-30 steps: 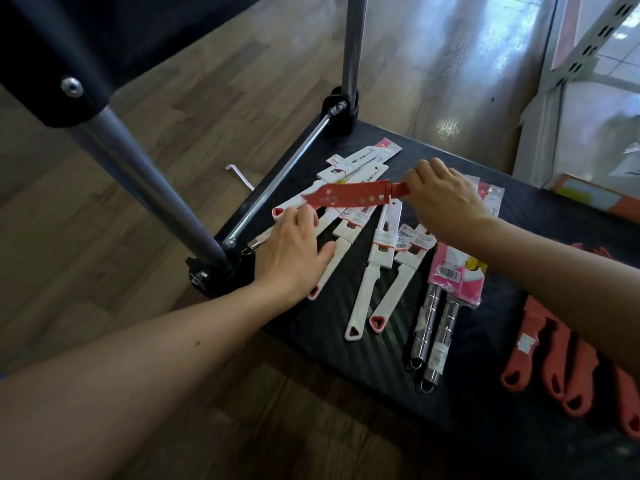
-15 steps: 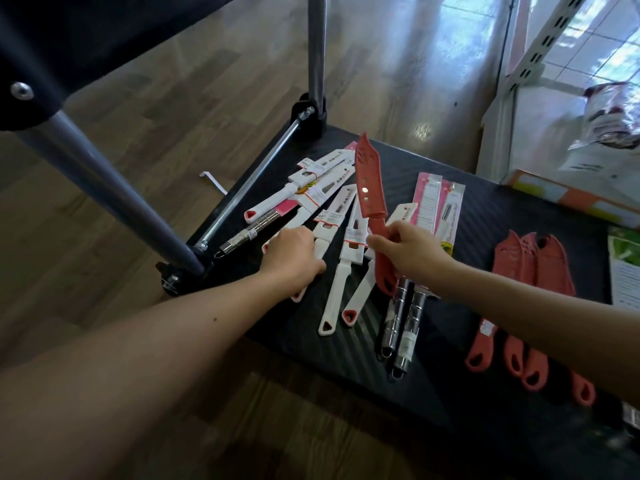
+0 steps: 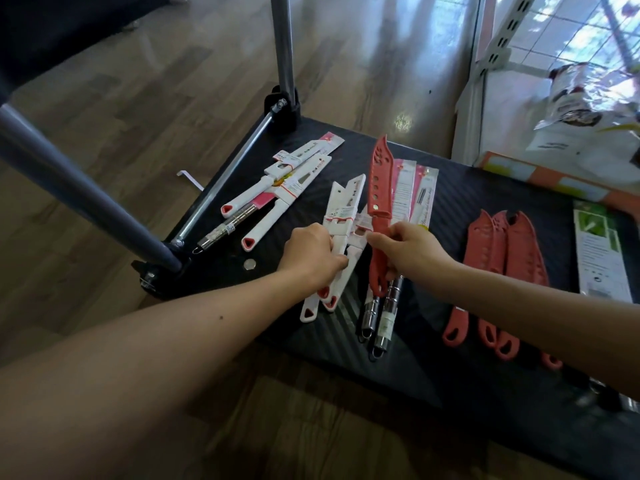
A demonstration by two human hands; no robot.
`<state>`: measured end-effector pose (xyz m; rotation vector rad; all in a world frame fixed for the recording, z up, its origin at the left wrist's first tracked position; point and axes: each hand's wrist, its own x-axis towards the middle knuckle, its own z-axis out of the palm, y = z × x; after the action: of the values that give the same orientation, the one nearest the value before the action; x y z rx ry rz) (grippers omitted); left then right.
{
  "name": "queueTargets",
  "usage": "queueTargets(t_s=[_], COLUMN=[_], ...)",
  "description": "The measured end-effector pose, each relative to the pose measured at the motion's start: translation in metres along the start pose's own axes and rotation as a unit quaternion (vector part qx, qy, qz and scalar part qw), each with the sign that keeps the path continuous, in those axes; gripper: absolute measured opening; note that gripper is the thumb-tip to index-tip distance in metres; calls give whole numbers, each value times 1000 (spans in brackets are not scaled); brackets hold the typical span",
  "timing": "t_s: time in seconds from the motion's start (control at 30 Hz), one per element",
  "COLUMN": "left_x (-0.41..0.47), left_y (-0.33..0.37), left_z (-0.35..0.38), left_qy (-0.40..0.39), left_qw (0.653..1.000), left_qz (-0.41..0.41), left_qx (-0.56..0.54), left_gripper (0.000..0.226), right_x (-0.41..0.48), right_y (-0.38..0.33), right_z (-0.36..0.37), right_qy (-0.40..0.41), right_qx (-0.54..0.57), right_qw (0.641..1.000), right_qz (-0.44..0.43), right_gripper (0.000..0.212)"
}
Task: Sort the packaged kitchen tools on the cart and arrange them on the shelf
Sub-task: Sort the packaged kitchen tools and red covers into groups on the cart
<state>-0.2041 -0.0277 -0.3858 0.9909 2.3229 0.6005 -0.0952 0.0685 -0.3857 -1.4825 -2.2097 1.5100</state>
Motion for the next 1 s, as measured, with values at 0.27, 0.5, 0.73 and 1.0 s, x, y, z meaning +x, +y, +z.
queueTargets(t_s=[0.27,0.5,0.73,1.0], left_x=[-6,-3,-6,-15], left_y=[2,18,62,90], left_z=[6,8,31,55], left_qy=[-21,32,44,11], left_qw=[1000,994,968,949], left_qz=[14,70,197,248], left_qx=[18,82,146,196], left_gripper=[29,41,41,39], right_x=[-6,-15,-33,-54], right_y=[7,15,44,86], right_z=[-5,-24,-62,-93], right_qy=[11,41,99,145], right_qx=[8,-3,-25,-26], right_qw=[1000,999,994,987], right_qz=[15,11,23,62], right_gripper=[25,24,23,24])
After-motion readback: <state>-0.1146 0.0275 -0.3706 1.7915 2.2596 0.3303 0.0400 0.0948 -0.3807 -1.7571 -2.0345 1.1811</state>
